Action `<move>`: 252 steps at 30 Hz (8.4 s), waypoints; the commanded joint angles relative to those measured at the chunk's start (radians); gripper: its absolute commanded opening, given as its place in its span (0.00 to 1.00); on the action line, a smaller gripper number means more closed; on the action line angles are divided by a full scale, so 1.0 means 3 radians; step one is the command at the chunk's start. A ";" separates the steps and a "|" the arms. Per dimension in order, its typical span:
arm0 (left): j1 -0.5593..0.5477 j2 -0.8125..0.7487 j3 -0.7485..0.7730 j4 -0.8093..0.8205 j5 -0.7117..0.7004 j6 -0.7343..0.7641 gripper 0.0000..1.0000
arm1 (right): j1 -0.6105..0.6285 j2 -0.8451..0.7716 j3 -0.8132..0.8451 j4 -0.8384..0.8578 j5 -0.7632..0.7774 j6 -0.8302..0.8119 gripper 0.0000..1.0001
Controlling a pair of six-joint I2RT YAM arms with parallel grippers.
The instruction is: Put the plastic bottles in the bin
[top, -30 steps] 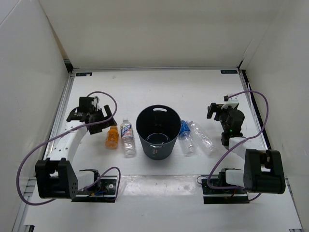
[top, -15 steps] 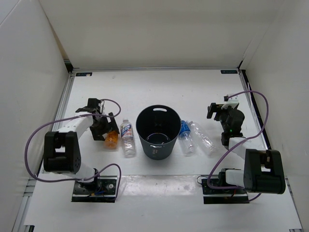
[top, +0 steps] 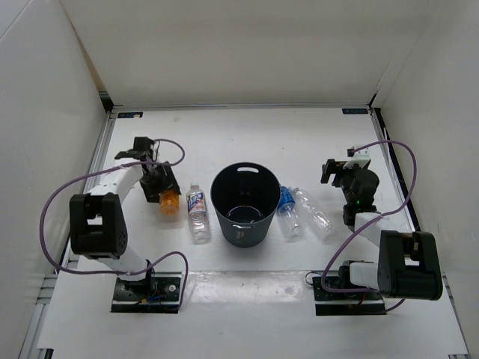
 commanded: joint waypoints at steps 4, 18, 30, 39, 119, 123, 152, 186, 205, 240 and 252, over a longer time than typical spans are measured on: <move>0.0039 -0.0615 0.1178 -0.0190 -0.0275 -0.0130 0.59 | 0.0114 -0.0007 0.0001 0.0170 0.0081 0.0007 0.90; -0.1749 -0.1203 0.2021 0.0536 -0.0607 0.0781 0.55 | 0.0166 -0.0007 -0.0010 0.0206 0.0203 0.0012 0.90; -0.2983 -0.1026 0.1203 0.0873 -0.0883 0.0531 0.63 | 0.0186 -0.0012 -0.0025 0.0211 0.0265 0.0012 0.90; -0.3091 -0.0830 0.1187 0.0818 -0.0949 0.0402 0.83 | 0.0196 -0.0017 -0.0035 0.0237 0.0275 0.0012 0.90; -0.0826 -0.0716 0.0399 -0.0006 -0.0703 -0.0462 0.71 | 0.0268 -0.0002 -0.0035 0.0252 0.0449 -0.0085 0.90; -0.0713 -0.1065 0.0966 0.0086 -0.0924 -0.0335 0.68 | 0.0288 -0.0007 -0.0030 0.0242 0.0464 -0.0085 0.90; -0.2425 -0.1132 0.1550 0.1257 -0.0541 0.0571 0.61 | 0.0314 -0.0017 -0.0040 0.0267 0.0520 -0.0100 0.90; -0.2738 -0.1280 0.1294 0.1247 -0.1516 0.1097 0.99 | 0.0334 -0.0017 -0.0066 0.0303 0.0551 -0.0105 0.90; -0.1460 -0.1960 0.0369 0.0398 -0.1788 0.0290 0.99 | -0.0059 0.0744 0.3543 -0.5866 -0.1013 -0.1265 0.90; -0.1275 -0.1618 0.0528 0.0096 -0.1793 0.0229 0.99 | 0.0610 0.1440 0.2874 -0.6288 -0.0549 -0.1297 0.90; -0.1275 -0.1674 0.0563 -0.0062 -0.1865 0.0208 0.99 | 0.0820 0.1915 0.2956 -0.6431 -0.0548 -0.1251 0.90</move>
